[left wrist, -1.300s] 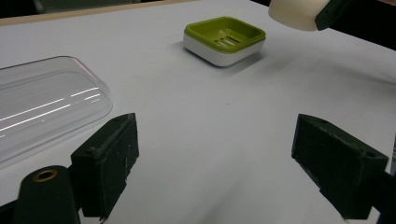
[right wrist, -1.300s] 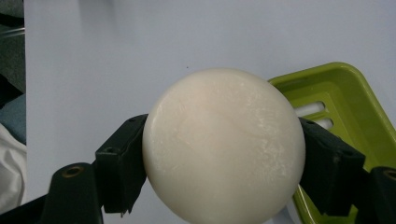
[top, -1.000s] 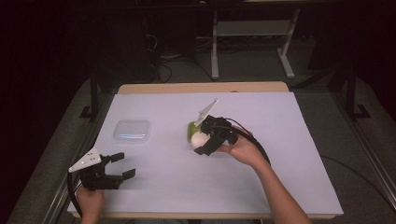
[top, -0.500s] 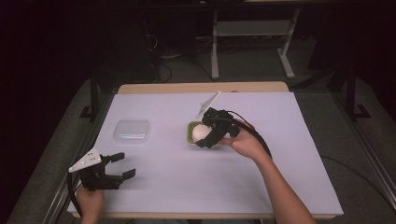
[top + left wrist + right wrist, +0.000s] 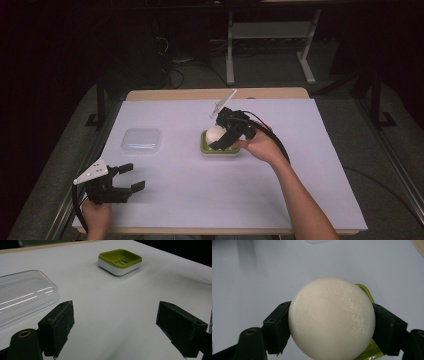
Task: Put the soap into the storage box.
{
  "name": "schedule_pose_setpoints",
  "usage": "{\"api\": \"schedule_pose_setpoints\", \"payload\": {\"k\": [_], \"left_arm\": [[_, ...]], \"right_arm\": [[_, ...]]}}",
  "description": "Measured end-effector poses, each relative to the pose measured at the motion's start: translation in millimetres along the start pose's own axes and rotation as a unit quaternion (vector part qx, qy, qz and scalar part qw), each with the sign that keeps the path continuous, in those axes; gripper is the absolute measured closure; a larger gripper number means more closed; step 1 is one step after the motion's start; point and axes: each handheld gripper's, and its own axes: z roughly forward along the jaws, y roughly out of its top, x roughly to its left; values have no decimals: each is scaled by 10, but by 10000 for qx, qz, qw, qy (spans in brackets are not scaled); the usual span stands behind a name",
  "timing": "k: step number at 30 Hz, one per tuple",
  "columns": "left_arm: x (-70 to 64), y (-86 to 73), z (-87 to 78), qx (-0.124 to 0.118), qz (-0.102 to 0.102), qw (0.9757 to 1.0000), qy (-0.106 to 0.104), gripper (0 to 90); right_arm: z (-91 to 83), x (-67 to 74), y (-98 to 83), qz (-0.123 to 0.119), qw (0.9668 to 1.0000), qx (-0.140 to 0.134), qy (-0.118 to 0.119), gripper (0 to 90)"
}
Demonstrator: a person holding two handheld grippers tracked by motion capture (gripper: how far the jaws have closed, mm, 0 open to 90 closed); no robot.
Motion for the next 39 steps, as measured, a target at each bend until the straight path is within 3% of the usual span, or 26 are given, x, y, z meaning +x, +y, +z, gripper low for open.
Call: {"api": "schedule_pose_setpoints", "payload": {"k": [39], "left_arm": [[-3, -5, -1, -13, -25, 10000, -13, 145]], "right_arm": [[244, -336, -89, 489, 9987, 90, -74, 239]]}}
